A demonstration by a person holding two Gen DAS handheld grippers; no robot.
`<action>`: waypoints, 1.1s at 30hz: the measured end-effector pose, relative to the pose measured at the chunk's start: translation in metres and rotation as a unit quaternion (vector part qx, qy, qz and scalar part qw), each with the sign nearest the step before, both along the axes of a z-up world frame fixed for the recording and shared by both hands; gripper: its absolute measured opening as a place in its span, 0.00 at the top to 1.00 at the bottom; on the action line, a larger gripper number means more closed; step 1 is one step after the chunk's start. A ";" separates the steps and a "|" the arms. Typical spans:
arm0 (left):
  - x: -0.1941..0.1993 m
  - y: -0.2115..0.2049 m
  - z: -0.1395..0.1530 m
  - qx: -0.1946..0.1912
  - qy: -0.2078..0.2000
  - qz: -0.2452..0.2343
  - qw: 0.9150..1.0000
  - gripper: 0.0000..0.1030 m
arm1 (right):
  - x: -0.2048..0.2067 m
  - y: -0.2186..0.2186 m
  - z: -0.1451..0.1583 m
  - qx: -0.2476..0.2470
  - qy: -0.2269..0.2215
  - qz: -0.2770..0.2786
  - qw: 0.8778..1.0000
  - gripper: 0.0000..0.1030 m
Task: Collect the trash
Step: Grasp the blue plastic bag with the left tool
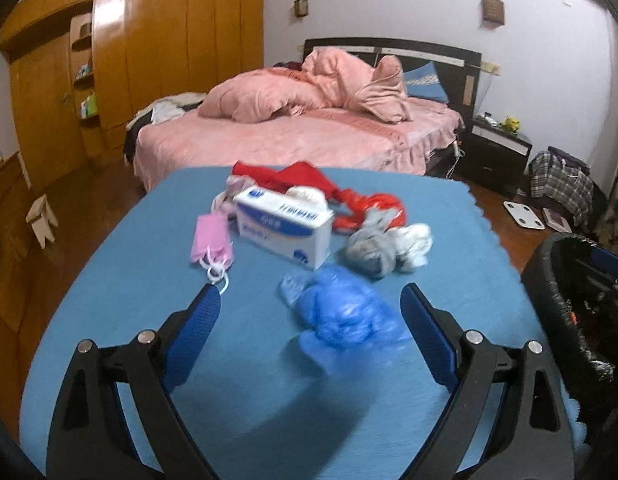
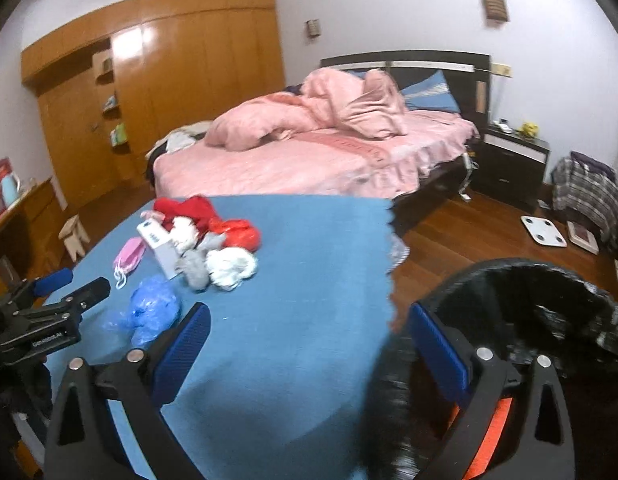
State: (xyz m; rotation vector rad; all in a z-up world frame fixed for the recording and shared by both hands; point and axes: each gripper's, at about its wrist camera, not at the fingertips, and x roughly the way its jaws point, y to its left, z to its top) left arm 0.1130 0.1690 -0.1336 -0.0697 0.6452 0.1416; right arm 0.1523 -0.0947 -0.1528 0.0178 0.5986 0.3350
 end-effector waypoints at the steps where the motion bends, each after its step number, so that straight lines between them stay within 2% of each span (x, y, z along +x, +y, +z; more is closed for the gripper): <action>1: 0.003 0.003 -0.004 -0.005 0.005 0.000 1.000 0.14 | 0.003 0.006 -0.004 -0.005 0.001 0.003 1.000 0.06; 11: 0.033 -0.003 -0.036 -0.027 0.045 -0.004 0.999 0.14 | 0.017 0.009 -0.019 -0.025 0.009 -0.001 1.000 0.06; 16: 0.049 -0.010 -0.052 -0.049 0.080 -0.015 0.996 0.27 | 0.022 0.007 -0.021 -0.026 0.013 -0.003 1.000 0.06; 18: 0.054 -0.013 -0.057 -0.062 0.090 -0.031 0.994 0.44 | 0.023 0.008 -0.021 -0.028 0.013 -0.003 1.000 0.06; 21: 0.058 -0.021 -0.061 -0.063 0.097 -0.051 0.992 0.58 | 0.024 0.009 -0.021 -0.031 0.013 -0.001 0.999 0.06; 24: 0.057 -0.021 -0.060 -0.071 0.092 -0.053 0.992 0.64 | 0.025 0.009 -0.022 -0.029 0.014 -0.004 0.999 0.06; 28: 0.052 -0.017 -0.056 -0.081 0.075 -0.044 0.993 0.67 | 0.028 0.012 -0.021 -0.028 0.013 -0.002 1.000 0.06; 33: 0.047 -0.005 -0.046 -0.066 0.056 -0.023 0.996 0.67 | 0.038 0.021 -0.022 -0.021 0.017 0.003 1.000 0.06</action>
